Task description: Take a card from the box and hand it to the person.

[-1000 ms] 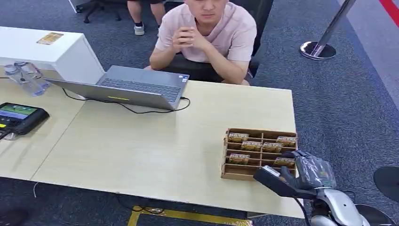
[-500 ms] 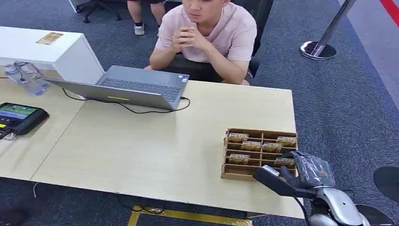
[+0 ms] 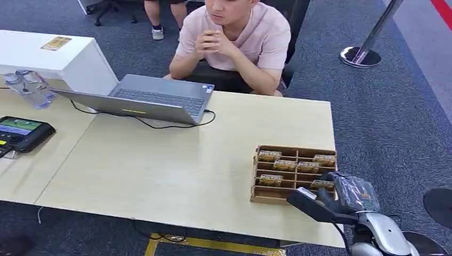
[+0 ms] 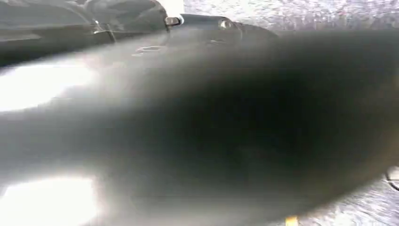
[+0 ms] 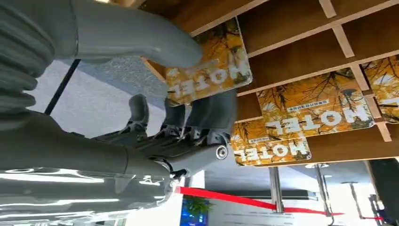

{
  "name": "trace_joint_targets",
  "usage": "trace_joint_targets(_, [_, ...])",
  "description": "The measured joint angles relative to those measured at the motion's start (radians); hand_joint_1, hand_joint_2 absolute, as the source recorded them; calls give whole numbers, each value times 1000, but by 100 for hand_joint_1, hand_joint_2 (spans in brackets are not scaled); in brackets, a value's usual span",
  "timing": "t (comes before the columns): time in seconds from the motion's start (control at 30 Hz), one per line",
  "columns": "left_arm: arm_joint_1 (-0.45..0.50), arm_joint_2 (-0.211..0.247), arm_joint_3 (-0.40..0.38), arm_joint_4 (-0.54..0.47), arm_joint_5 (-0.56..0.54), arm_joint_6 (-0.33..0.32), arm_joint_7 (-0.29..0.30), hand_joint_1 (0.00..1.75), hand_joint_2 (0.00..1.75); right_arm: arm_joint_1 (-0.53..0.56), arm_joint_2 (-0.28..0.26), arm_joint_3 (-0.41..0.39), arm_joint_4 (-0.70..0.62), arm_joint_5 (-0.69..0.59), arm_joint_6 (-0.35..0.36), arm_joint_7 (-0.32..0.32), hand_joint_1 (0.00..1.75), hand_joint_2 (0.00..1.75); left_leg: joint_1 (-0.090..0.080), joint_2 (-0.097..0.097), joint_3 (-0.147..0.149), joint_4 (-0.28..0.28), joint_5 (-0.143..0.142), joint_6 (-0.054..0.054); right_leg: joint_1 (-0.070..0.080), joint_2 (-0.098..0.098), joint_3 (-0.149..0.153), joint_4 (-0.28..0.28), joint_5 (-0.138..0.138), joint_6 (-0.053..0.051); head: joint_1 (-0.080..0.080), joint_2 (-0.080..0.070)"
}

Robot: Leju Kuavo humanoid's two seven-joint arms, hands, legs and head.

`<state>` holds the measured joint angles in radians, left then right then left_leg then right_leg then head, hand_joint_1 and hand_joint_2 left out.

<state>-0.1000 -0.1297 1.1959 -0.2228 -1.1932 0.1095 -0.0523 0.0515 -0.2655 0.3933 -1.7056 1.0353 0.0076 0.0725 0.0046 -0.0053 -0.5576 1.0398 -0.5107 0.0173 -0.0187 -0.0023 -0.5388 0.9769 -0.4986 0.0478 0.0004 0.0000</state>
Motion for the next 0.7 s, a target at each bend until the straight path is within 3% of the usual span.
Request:
trace_joint_targets(0.13, [0, 0, 11, 0, 9, -1, -26, 0, 175, 1, 0, 0, 0, 0, 0, -1, 164, 175, 0, 0, 0, 0, 0, 0, 0, 0, 0, 0, 0, -1, 0, 0])
trace_joint_targets(0.7, [0, 1, 16, 0, 8, 13, -43, 0, 175, 1, 0, 0, 0, 3, -1, -2, 162, 175, 1, 0, 0, 0, 0, -1, 1, 0, 0, 0, -1, -1, 0, 0])
